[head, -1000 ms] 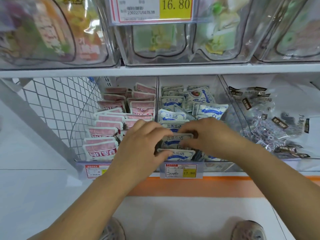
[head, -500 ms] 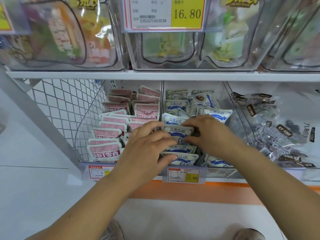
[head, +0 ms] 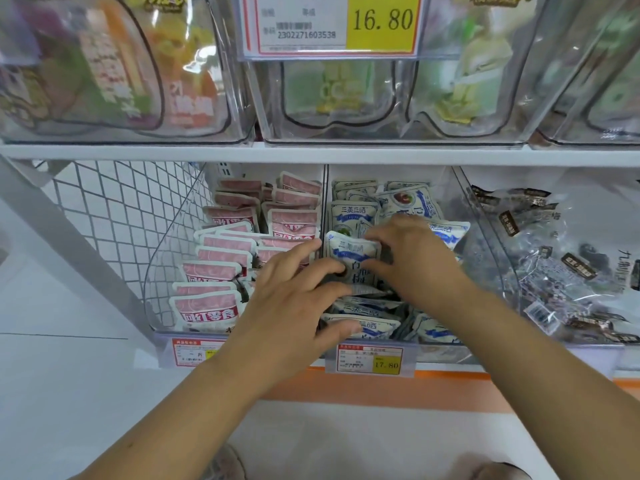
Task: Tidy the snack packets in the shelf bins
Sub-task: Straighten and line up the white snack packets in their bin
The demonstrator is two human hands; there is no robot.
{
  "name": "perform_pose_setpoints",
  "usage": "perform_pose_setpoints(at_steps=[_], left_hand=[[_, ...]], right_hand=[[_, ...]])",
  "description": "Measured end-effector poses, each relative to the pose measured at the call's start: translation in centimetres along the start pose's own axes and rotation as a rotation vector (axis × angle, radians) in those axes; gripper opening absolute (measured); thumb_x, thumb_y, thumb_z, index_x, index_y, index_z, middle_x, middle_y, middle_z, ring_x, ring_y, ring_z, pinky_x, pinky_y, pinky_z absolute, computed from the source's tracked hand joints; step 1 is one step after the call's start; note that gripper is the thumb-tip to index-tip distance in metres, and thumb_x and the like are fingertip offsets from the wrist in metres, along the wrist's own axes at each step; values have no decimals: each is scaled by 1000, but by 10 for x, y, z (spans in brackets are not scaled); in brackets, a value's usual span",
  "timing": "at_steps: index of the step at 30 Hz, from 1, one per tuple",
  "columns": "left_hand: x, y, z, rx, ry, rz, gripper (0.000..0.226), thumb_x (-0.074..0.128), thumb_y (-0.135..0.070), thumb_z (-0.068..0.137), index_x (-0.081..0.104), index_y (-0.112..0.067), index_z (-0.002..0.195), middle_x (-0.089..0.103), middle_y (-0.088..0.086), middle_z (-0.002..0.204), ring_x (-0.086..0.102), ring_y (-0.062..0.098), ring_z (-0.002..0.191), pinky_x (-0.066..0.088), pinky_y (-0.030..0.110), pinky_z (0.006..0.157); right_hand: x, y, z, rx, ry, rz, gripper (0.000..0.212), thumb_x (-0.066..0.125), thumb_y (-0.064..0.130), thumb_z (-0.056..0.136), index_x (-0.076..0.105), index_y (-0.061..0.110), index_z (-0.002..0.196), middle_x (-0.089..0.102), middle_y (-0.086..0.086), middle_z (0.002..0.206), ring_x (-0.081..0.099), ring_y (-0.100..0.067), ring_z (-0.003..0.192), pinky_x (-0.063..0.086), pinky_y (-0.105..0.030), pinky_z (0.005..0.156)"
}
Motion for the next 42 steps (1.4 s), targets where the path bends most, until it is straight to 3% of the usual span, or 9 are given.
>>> perform_pose_setpoints(at_steps=[7,11,13,16,20,26,30,35,42], left_hand=[[2,3,14,-38,90,35,99,37,-87,70,35,-23,146,27,-8,154,3,15,146,-6,37,114],[5,1,18,-14,103,52,86,38,-85,71,56,-24,129,54,-9,130,22,21,141,4,41,114],[4,0,16,2,69,57,79,41,-83,73,57,-28,127,56,-11,124,23,21,141,4,40,114],[6,0,11,18,40,36,71,43,-79,76,56,-31,127,55,-13,121,20,21,143,4,41,115],[8,-1,11,34,16,-5,67,45,-75,78,57,-31,127,56,-12,119,20,23,143,12,45,114],[8,-2,10,25,13,-23,69,45,-76,78,57,-28,126,53,-12,124,15,22,145,11,46,115],[9,1,8,9,40,0,76,37,-78,80,54,-24,130,48,-10,134,12,20,146,6,46,115],[12,6,9,-26,63,10,79,37,-80,78,52,-23,130,40,-8,144,8,18,146,5,46,115],[1,9,11,-124,33,-90,104,53,-80,68,20,-24,149,4,-5,154,-6,14,143,-3,35,115]], right_hand=[[9,2,-23,-42,372,123,11,70,21,84,71,33,83,59,12,90,58,-1,84,47,-18,78],[-31,-8,-5,-48,-2,144,11,66,22,87,73,27,94,65,12,89,52,-3,89,39,-9,73],[-44,-7,8,-101,-161,-98,17,66,31,86,71,24,101,67,3,91,50,-21,101,43,-28,77],[-6,-6,31,-103,95,-476,33,58,59,81,58,25,82,56,4,81,43,-23,104,33,-31,74],[-10,23,45,-248,-38,-359,29,64,43,82,66,23,104,62,-1,100,45,-24,108,39,-34,85],[40,32,55,-200,189,-538,29,59,46,86,67,20,98,55,-7,98,44,-22,85,35,-28,63],[-2,16,47,-133,66,-132,24,66,39,86,67,24,104,62,7,94,56,-12,85,38,-23,66],[-30,-13,12,-10,-63,455,23,76,20,80,52,18,78,49,6,59,41,-2,48,32,-13,48],[33,-10,11,-14,287,423,37,66,1,81,57,30,103,66,6,105,62,-8,100,52,-34,88]])
Point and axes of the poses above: each hand's wrist, its own z-axis towards the middle knuckle, its own x-axis out of the palm, y = z × x, the point moved 10 cm from there along z, towards the middle knuckle
